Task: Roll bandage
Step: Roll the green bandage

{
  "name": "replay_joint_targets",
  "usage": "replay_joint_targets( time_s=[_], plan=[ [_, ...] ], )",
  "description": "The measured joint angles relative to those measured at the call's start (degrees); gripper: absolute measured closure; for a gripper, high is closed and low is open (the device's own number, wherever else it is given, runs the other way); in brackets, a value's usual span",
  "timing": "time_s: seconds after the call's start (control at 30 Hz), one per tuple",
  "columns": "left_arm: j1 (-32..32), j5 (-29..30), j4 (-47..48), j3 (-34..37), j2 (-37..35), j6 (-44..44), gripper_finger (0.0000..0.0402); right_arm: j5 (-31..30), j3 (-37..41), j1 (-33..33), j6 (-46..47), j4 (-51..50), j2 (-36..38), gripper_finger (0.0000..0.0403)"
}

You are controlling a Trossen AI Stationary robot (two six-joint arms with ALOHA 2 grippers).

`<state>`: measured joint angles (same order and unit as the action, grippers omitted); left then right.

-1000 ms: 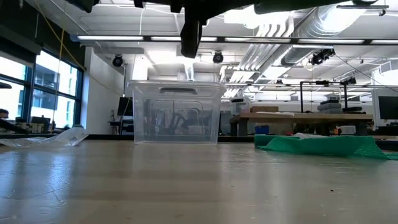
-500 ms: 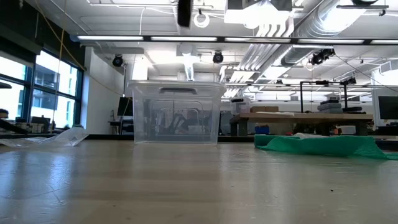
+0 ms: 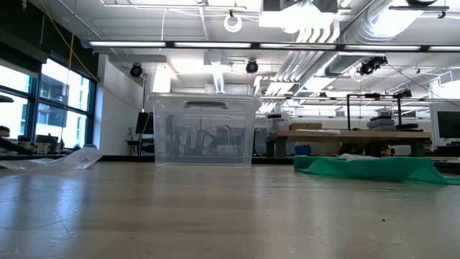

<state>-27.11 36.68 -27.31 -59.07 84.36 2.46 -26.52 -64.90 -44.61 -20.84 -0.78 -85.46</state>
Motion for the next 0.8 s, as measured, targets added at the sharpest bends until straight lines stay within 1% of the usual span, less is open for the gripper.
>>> replay_joint_targets(
  time_s=[0.1, 0.2, 0.27, 0.4, 0.5, 0.6, 0.67, 0.8],
  plan=[
    [-1.24, 2.31, -0.33, 0.0, 0.11, -1.7, 0.0398, -0.01, 0.0, 0.01, -0.95, 1.28, -0.06, 0.04],
    [-2.45, 4.28, -0.2, 0.0, 0.24, -3.29, 0.0398, -1.84, 0.0, -0.02, -0.29, 0.99, 0.06, 0.0383],
    [-3.19, 5.64, -0.68, 0.0, 0.22, -4.66, 0.0398, -2.91, 0.0, 0.01, 0.56, 0.77, 0.27, 0.0361],
    [-4.54, 6.51, -1.1, -1.32, 0.24, -9.55, 0.0398, -4.41, 0.0, 0.05, 2.32, 0.05, 0.27, 0.03],
    [-5.94, 6.58, -0.1, -3.69, 0.37, -14.31, 0.0398, -5.37, -0.3, -0.37, 0.22, -0.24, 0.7, 0.0263],
    [-7.71, 7.37, 0.55, -5.67, 0.93, -20.14, 0.0398, -5.69, -2.86, -1.75, -0.84, -1.04, 1.09, 0.0241],
    [-8.79, 8.58, 0.53, -6.94, 1.46, -23.38, 0.0398, -7.01, -5.12, -2.83, -1.02, -2.74, 1.61, 0.0232],
    [-10.77, 12.4, 0.28, -9.87, 3.33, -29.02, 0.0398, -13.42, -9.93, -4.71, 0.85, -10.81, 1.56, 0.0224]
  ],
)
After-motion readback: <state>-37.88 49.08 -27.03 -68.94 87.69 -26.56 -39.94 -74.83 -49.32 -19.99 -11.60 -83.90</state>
